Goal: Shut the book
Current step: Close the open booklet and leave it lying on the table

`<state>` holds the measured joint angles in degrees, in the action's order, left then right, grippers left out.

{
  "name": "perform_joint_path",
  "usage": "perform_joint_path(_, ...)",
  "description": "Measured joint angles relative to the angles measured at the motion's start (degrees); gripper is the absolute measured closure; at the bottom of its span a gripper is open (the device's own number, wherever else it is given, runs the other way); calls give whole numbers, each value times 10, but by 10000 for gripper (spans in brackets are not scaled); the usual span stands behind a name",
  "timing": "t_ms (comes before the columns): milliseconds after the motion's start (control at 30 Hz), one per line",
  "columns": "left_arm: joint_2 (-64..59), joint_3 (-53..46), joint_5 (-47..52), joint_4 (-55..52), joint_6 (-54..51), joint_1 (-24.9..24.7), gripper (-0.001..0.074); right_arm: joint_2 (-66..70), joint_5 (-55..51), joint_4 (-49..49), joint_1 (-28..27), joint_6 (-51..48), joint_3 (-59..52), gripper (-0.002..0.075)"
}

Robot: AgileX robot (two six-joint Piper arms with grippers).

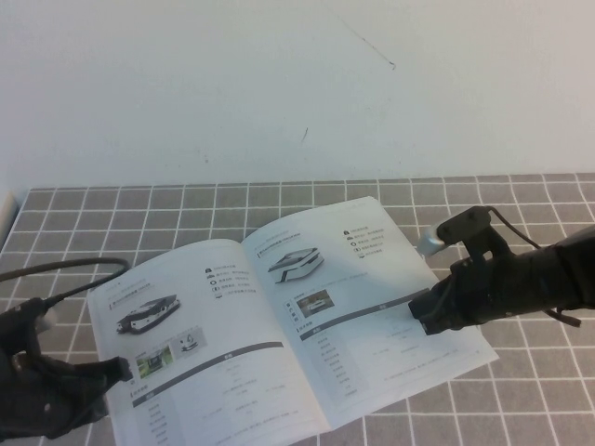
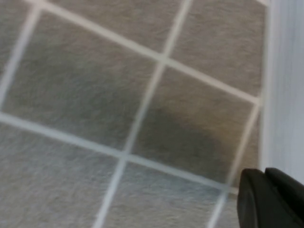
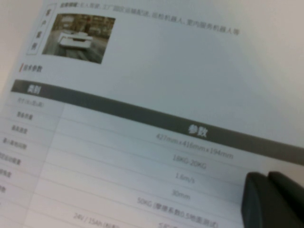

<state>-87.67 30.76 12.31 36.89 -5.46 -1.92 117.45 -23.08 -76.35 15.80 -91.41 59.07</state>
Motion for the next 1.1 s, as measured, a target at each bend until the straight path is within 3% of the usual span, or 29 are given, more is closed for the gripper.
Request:
perform_joint_path(167, 0, 33, 34, 0, -31, 0, 739, 4, -4, -5, 0, 2, 2, 729)
perform_joint_path(467, -4, 36, 22, -47, -39, 0, 739, 6, -5, -6, 0, 10, 4, 729)
perform_joint_path(1100, -51, 53, 6, -33, -39, 0, 739, 6, -5, -8, 0, 14, 4, 729)
